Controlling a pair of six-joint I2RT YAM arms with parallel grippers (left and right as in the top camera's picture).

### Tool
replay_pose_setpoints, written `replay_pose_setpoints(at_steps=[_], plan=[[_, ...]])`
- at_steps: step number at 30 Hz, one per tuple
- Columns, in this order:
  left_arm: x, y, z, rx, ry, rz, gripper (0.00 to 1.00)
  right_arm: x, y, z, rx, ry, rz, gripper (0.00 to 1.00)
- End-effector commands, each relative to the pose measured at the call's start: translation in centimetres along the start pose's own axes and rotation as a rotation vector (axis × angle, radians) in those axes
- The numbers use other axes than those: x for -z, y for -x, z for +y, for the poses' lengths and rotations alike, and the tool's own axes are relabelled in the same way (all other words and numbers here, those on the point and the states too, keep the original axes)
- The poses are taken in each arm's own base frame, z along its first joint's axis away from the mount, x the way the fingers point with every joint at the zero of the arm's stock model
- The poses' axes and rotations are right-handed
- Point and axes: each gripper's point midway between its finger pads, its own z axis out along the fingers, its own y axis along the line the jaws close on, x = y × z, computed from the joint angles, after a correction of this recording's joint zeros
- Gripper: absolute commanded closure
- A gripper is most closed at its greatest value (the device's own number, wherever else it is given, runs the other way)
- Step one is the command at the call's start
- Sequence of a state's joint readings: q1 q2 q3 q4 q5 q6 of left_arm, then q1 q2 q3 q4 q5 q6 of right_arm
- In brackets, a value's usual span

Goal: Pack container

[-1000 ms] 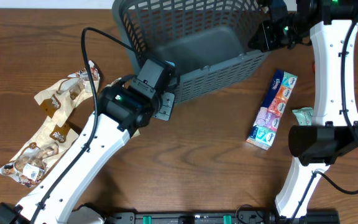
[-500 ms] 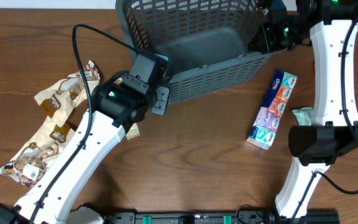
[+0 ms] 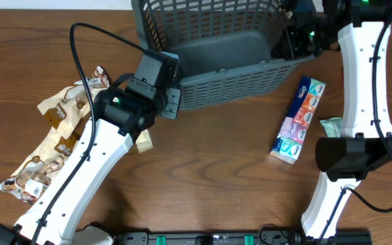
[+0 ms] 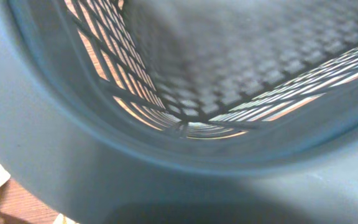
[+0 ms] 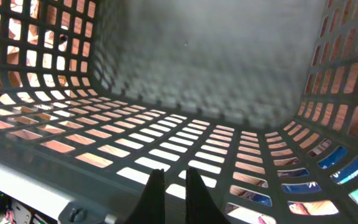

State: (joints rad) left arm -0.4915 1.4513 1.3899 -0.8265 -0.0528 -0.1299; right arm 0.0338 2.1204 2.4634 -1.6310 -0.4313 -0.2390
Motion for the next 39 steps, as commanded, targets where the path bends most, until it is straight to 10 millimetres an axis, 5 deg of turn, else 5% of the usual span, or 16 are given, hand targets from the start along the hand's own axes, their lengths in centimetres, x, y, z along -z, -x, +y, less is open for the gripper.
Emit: replay_pose_setpoints(at_steps=[1, 18, 39], plan=[[0.4, 0.8, 0.6, -0.010, 0.017, -0.027, 0.94, -0.8, -0.4, 0.7, 0.018, 0.004, 0.033, 0.99], [0.3, 2.0, 3.2, 0.035, 0.054, -0.064, 0.94, -1.4, -0.7, 2.4, 0.051, 0.016, 0.061, 0.99], [0.3, 2.9, 3.0, -0.004, 0.043, -0.099, 0.94, -1.7, -1.0, 3.4, 0.065, 0.026, 0.080, 0.99]])
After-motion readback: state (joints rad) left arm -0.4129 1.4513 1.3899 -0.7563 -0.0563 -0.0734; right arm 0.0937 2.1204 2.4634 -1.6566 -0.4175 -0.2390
